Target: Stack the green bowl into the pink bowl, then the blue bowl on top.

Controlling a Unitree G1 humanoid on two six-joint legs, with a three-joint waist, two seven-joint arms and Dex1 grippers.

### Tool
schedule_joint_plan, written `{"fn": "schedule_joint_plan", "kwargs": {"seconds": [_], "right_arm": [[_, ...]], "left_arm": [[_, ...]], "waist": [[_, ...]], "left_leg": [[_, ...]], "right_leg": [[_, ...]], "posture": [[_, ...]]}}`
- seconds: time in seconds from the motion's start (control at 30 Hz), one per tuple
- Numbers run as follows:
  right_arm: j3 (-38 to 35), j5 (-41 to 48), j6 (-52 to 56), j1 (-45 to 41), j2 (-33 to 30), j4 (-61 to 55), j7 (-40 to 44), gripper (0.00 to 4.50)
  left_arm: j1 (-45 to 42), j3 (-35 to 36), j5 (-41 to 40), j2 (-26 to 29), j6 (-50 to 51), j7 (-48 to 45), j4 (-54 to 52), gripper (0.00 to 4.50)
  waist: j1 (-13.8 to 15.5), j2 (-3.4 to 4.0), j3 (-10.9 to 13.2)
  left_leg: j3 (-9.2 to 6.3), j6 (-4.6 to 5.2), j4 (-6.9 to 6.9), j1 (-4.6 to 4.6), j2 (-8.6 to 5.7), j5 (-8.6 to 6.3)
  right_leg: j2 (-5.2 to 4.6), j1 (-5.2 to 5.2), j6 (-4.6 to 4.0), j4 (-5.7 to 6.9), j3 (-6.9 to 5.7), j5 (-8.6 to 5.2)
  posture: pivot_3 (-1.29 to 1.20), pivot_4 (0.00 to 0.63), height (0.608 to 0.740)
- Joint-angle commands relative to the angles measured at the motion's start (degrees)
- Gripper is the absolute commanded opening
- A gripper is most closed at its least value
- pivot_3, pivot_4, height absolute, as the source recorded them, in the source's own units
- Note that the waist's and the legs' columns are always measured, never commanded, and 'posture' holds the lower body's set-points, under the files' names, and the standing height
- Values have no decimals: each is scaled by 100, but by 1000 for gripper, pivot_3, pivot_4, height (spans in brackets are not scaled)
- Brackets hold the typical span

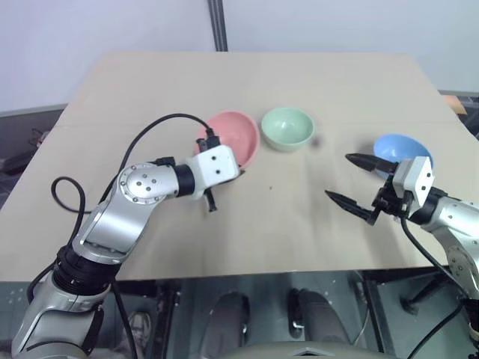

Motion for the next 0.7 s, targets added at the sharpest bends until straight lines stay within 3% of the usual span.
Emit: {"fn": "schedule_joint_plan", "kwargs": {"seconds": [0.03,0.27,0.3,0.33,0.57,0.67,0.7], "right_arm": [[-312,62,74,269,11,-488,-278,4500],[-411,-47,155,669,28,-837,-613,4500],[-401,-70,174,686,45,-842,-679,4500],[-386,-105,167,681,68,-838,-741,4500],[-211,-446,70,350,131,-599,-986,4500],[60,-665,72,-60,52,-284,-859,4500],[167,-749,72,-231,28,-144,-822,4500]], "left_arm": [[-400,-501,-21,-238,-903,-720,547,33],[-883,-1129,483,-411,-2091,-1529,1884,33],[-915,-1138,449,-418,-2104,-1659,1974,351],[-947,-1125,436,-421,-2135,-1735,2037,351],[-941,-761,229,-450,-1933,-1764,1892,3029],[-649,-299,-206,-310,-1252,-1647,1355,4472],[-542,-113,-419,-245,-907,-1624,1133,4472]], "waist": [[21,0,0],[-20,2,-1],[-19,2,-1],[-18,1,-1],[-12,1,-1],[-27,2,-1],[-52,1,-1]], "left_leg": [[3,0,1,-1,0,0],[4,0,8,6,3,0],[4,0,8,5,4,0],[4,1,8,5,4,0],[-1,1,11,0,3,0],[-4,1,10,4,6,0],[-7,1,10,4,7,0]], "right_leg": [[2,3,0,0,-6,0],[21,8,7,5,6,-4],[22,6,7,5,8,-4],[23,6,7,5,9,-4],[22,6,13,2,12,-7],[27,6,19,3,16,-11],[28,5,19,4,17,-11]], "posture": [[0,150,740],[0,150,740],[0,150,740],[0,150,740],[0,150,740],[0,150,740],[0,150,740]]}}
